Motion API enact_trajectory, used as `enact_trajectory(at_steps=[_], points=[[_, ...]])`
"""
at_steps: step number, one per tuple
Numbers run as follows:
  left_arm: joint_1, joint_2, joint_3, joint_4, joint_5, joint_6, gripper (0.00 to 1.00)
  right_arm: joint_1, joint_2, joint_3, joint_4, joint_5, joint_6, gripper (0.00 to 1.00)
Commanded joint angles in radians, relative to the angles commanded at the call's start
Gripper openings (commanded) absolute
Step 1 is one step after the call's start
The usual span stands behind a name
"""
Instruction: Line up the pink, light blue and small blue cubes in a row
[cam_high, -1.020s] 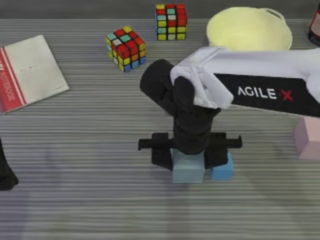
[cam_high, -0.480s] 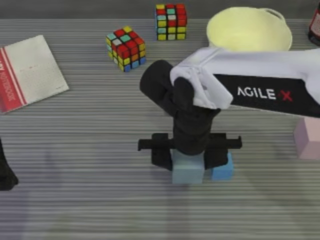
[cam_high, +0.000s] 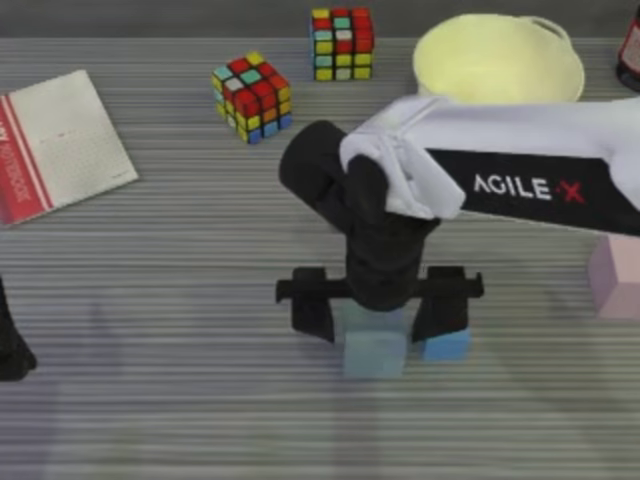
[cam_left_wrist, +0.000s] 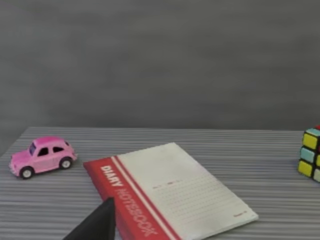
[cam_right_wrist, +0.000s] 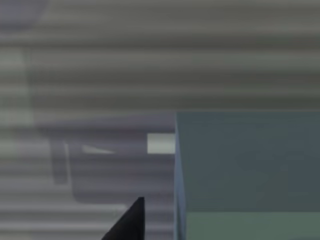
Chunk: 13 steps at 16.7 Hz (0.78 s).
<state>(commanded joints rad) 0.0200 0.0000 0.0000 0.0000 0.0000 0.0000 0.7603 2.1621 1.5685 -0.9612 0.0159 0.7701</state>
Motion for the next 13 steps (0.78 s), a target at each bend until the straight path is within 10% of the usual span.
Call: enact_trajectory(at_steps=[13], points=[[0.0,0.0,0.0,0.0,0.0,0.0,1.0,0.003,-0.029,0.085,-0.116,0.0,0.003,1.0]])
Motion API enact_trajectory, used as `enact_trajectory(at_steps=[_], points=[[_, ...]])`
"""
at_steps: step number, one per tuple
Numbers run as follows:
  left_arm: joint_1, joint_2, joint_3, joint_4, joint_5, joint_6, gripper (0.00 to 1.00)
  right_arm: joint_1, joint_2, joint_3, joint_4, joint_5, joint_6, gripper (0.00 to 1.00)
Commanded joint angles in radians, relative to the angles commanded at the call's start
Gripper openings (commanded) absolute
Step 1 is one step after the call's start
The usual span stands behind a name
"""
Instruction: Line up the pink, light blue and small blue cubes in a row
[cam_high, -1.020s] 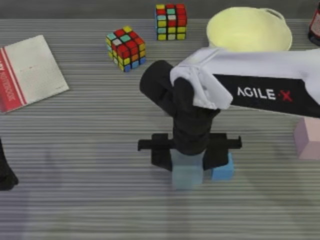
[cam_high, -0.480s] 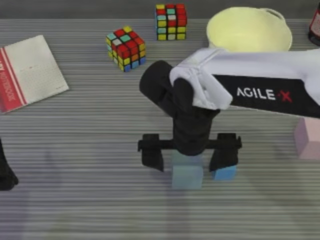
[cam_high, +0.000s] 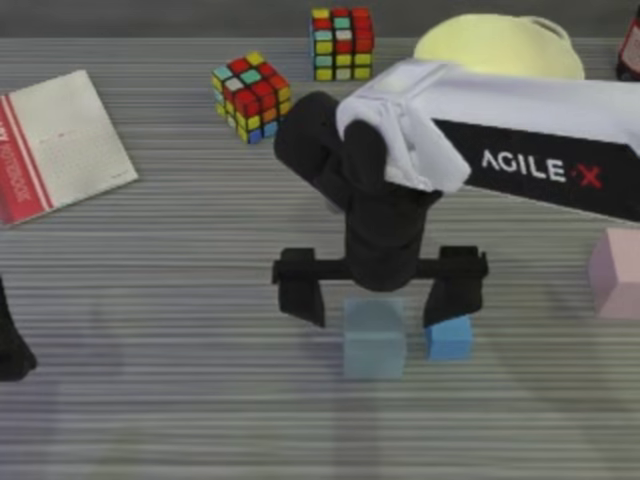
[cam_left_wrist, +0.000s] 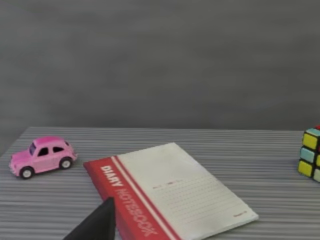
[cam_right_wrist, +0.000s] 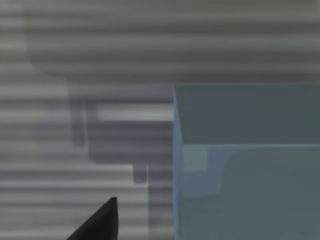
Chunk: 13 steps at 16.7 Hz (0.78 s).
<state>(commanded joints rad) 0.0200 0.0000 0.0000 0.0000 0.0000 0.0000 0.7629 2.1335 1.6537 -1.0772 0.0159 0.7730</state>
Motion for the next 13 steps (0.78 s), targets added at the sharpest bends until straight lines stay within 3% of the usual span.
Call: enact_trajectory(at_steps=[4,9,13], points=[[0.0,0.0,0.0,0.0,0.0,0.0,1.0,0.006,-0.037,0.087,-0.124,-0.001,-0.003,1.0],[0.0,0.0,0.0,0.0,0.0,0.0,1.0,-0.002,-0.038,0.089,-0.127,-0.001,-0.005,1.0],[0.0,0.0,0.0,0.0,0.0,0.0,1.0,-0.11,-0.064,0.048,-0.116,-0.003,-0.11,1.0]])
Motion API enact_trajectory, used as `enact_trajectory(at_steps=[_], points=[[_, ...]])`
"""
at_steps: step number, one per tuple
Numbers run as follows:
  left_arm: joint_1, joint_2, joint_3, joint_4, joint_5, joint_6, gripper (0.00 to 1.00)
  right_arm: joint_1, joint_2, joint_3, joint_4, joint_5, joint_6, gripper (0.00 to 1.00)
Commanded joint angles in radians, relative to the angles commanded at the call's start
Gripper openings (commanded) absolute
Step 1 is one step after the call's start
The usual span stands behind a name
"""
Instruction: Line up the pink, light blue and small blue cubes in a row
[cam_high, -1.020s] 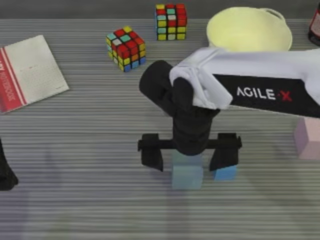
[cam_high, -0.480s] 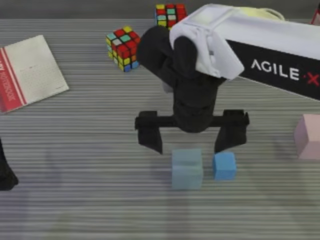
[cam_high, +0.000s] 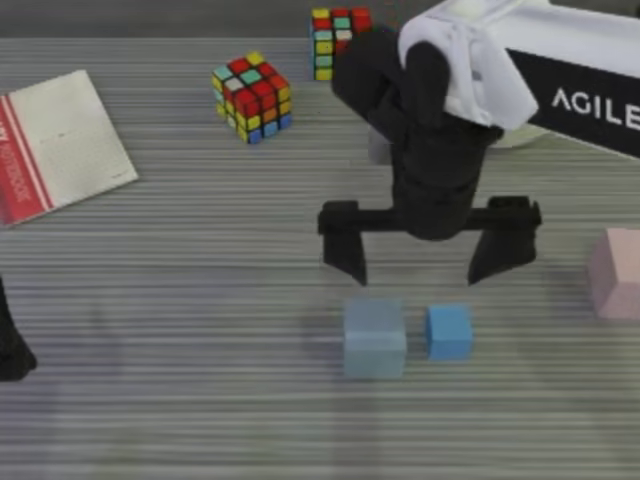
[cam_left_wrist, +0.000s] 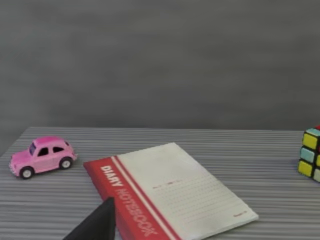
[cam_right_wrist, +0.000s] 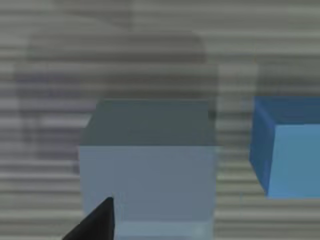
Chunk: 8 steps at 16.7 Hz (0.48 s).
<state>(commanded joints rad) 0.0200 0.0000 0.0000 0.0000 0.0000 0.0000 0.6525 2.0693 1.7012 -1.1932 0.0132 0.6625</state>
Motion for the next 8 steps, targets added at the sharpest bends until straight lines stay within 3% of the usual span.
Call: enact_trajectory(at_steps=[8], points=[[0.0,0.0,0.0,0.0,0.0,0.0,1.0,-0.5,-0.119,-0.183,0.05,-0.01,-0.442,1.0]])
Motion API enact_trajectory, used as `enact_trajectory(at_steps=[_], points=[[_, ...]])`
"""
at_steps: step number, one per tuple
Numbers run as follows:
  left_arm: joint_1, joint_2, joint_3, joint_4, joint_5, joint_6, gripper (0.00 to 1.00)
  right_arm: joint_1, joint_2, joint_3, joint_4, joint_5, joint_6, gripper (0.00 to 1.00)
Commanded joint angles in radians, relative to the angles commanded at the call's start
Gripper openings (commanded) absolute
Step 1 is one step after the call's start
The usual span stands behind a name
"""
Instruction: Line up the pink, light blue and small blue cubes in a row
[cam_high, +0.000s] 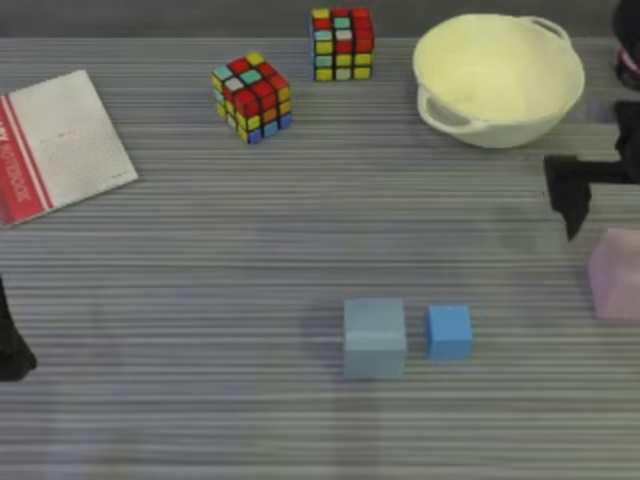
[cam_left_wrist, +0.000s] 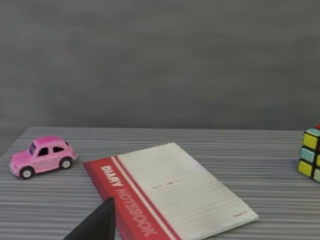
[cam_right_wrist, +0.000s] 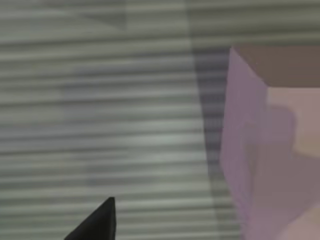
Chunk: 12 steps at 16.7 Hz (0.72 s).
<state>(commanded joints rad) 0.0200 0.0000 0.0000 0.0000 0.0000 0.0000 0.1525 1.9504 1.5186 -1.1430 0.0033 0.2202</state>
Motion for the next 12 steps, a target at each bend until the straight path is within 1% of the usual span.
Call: enact_trajectory(at_steps=[2,3,8,12], points=[[0.0,0.0,0.0,0.0,0.0,0.0,1.0,-0.059,-0.023,-0.031,0.011,-0.002,-0.058,1.0],[0.0,0.0,0.0,0.0,0.0,0.0,1.0,-0.073,-0.03,-0.04,0.014,-0.002,-0.072,1.0],[0.0,0.0,0.0,0.0,0.0,0.0,1.0,-0.073,-0.026,-0.04,0.015,-0.001,-0.074,1.0],[0.0,0.0,0.0,0.0,0.0,0.0,1.0,-0.074,0.009,-0.105,0.118,-0.002,-0.072,1.0]])
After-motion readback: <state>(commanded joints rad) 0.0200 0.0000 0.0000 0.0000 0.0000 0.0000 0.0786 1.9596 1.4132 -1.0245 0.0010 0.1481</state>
